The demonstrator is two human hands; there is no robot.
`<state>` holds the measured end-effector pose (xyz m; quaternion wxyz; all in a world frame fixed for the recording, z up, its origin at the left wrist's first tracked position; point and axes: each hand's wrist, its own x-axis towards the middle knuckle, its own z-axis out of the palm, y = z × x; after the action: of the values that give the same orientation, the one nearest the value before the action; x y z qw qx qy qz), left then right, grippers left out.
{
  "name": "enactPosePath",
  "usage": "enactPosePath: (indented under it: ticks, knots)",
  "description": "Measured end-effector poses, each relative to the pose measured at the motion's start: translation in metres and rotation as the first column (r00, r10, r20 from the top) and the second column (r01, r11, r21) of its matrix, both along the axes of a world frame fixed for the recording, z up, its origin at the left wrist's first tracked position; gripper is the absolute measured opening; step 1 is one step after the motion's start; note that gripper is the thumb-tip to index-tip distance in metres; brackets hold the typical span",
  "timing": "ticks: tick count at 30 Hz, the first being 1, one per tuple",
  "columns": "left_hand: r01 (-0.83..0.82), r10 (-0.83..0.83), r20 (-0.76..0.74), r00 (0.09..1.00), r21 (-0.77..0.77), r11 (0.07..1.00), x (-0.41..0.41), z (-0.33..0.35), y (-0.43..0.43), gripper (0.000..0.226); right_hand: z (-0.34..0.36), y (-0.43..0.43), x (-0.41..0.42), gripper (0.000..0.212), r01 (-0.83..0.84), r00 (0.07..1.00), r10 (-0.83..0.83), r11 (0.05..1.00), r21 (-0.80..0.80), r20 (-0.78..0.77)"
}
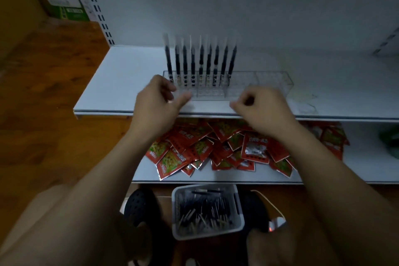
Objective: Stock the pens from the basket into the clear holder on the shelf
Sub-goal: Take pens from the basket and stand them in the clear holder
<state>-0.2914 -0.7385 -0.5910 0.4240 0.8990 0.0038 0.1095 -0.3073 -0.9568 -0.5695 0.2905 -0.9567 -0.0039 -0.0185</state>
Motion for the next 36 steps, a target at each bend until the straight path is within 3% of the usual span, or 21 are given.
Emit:
enactPosePath:
  ticks: [5,9,15,19,24,27,32,36]
  knots:
    - [0.238,-0.203,-0.205,0.958,0.166,0.957,-0.042,-0.038,-0.024,0.027,-0.063,0.016,-0.031,0.011,-0.233,0.939,0.148,0.938,-0.256,-0.312]
    - [0.351,-0.242,-0.435,0.867,0.191,0.917,-0.06,-0.099,-0.034,0.027,-0.131,0.016,-0.049,0.011,-0.405,0.812,0.157,0.846,-0.347,-0.563]
    - [0.214,-0.084,-0.744,0.663,0.081,0.974,-0.111,-0.203,-0.021,0.028,-0.243,0.004,-0.094,0.022,-0.383,0.543,0.064,0.906,-0.179,-0.838]
    - [0.288,-0.079,-0.863,0.499,0.079,0.954,-0.132,-0.248,-0.022,0.028,-0.296,0.006,-0.114,0.035,-0.412,0.371,0.08,0.907,-0.087,-0.925]
    - [0.259,-0.104,-0.875,0.472,0.024,0.966,-0.109,-0.274,-0.032,0.034,-0.332,0.023,-0.097,0.027,-0.344,0.323,0.099,0.939,-0.02,-0.941]
    - [0.144,-0.121,-0.895,0.429,-0.065,0.987,-0.107,-0.287,-0.036,0.035,-0.356,0.028,-0.095,0.039,-0.358,0.34,0.049,0.93,-0.082,-0.939]
    - [0.063,-0.111,-0.94,0.323,-0.095,0.993,-0.125,-0.301,-0.036,0.031,-0.373,0.023,-0.101,0.025,-0.357,0.382,-0.017,0.92,-0.164,-0.924]
    - [0.032,-0.1,-0.937,0.334,-0.094,0.995,-0.12,-0.296,-0.038,0.031,-0.368,0.018,-0.095,0.016,-0.329,0.37,-0.052,0.926,-0.184,-0.927]
